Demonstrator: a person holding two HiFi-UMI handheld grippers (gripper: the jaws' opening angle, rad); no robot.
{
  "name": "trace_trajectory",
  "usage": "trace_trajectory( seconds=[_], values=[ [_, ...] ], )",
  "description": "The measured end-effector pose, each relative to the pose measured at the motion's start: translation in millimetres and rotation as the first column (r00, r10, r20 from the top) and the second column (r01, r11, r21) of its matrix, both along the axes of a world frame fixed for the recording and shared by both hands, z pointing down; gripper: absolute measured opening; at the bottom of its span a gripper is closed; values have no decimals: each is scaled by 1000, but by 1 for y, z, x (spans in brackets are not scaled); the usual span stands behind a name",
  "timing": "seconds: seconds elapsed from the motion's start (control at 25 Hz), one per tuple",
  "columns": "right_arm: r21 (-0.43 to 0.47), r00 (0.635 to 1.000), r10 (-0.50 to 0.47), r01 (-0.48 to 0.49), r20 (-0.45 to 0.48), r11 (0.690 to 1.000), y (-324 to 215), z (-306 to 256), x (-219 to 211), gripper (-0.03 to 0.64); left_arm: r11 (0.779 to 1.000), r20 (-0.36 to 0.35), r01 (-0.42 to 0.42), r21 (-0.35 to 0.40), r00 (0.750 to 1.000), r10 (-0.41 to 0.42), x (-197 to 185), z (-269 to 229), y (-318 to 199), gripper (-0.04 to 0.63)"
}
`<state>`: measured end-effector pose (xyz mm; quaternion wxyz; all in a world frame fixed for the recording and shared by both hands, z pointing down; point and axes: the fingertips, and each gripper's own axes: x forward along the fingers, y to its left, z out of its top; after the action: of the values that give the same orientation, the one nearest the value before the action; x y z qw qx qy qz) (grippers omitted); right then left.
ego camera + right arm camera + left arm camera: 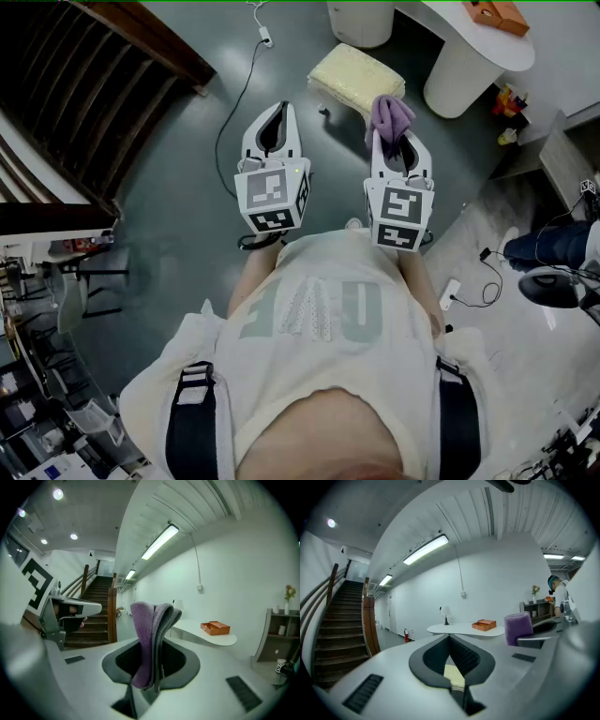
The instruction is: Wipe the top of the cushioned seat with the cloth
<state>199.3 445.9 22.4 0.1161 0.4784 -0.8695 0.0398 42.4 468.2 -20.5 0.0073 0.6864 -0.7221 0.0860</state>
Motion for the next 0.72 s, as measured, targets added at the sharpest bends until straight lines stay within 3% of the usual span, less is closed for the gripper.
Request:
trace_trajectory(
  seconds=[0.4,0.52,0.72],
  values=[
    [-34,1000,16,-16,-3,999,-16,6,4,91,1000,-30,28,-12,999,-28,-10,9,-10,-8],
    [-42,999,-26,27,27,999,-21,6,-5,91,999,-50,37,-26,998,-38,-17,15,-18,-8],
    [-39,997,-45,42,-61,998,-28,19,-15,92,998,-63,47,-52,997,-51,-22,25,-32,-8]
  ],
)
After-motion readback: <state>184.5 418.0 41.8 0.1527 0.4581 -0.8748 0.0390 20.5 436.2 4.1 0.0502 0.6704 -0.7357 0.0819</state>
